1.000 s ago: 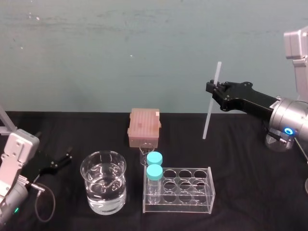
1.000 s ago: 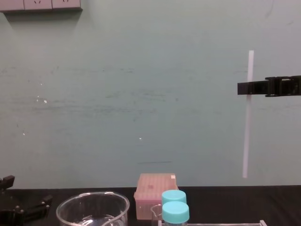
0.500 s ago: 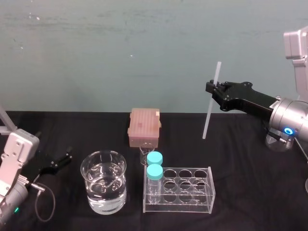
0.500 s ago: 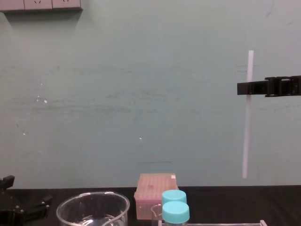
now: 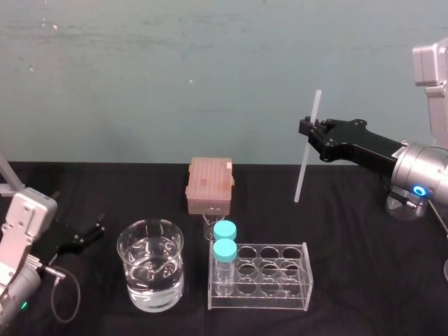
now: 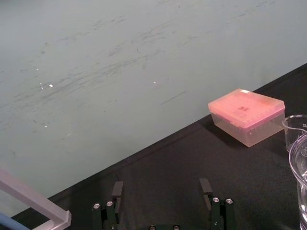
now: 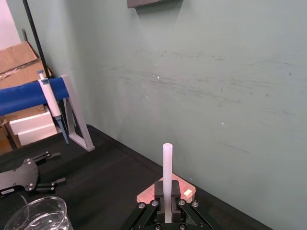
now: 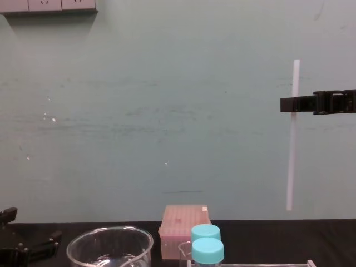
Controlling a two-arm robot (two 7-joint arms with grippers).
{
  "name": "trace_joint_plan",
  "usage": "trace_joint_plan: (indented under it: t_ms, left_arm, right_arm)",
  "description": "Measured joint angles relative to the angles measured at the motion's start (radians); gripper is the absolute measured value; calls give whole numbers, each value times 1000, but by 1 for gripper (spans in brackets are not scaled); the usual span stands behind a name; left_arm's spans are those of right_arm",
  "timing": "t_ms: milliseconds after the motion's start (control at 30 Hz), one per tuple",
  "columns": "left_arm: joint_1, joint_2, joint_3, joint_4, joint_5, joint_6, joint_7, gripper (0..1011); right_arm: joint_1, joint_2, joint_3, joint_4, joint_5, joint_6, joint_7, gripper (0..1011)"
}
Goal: Pick up the stirring rod with one hand, then place it down.
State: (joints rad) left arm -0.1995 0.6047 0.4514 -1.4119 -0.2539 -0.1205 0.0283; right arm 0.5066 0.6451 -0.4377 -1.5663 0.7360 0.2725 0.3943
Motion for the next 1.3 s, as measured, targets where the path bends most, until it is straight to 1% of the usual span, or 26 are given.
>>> trace_joint_plan:
  t_ms: [1300]
  left_arm:
    - [0, 0, 0, 0, 0, 0, 0, 1005]
  right_arm:
    - [0, 0, 0, 0, 0, 0, 0, 72]
